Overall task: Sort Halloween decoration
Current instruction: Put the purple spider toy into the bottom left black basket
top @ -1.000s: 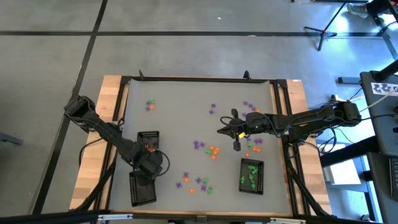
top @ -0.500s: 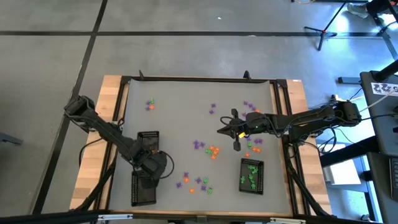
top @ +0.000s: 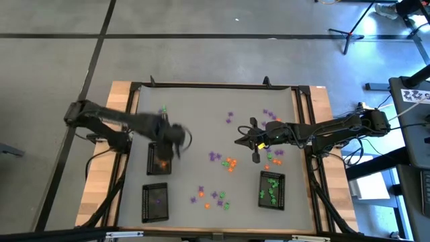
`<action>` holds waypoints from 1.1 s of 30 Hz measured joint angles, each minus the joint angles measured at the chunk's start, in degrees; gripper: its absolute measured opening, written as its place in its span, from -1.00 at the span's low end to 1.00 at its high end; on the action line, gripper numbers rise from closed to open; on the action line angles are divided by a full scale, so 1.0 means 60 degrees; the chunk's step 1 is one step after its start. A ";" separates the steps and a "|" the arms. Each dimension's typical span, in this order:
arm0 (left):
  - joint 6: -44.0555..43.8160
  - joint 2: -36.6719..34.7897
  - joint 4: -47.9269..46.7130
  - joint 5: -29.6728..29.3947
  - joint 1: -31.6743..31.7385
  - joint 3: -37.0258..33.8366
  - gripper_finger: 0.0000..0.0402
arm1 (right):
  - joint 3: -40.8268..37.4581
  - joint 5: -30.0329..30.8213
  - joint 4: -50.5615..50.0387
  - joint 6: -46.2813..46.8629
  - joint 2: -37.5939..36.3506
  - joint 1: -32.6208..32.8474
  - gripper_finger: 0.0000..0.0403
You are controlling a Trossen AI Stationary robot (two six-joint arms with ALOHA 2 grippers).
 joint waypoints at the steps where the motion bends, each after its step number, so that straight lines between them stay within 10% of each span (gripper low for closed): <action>1: 0.0508 -0.0161 0.0080 0.0037 0.0684 -0.0052 -0.36 | 0.0000 0.0001 0.0000 0.0001 0.0000 0.0000 -0.97; 15: 0.3789 0.0276 0.1677 0.1274 0.7926 -0.0528 -0.36 | 0.0000 0.0001 -0.0021 0.0000 0.0000 0.0001 -0.97; 33: 0.4252 0.2130 0.2545 0.2916 0.9637 -0.0967 -0.36 | 0.0000 0.0001 -0.0473 0.0055 -0.0004 0.0004 -0.97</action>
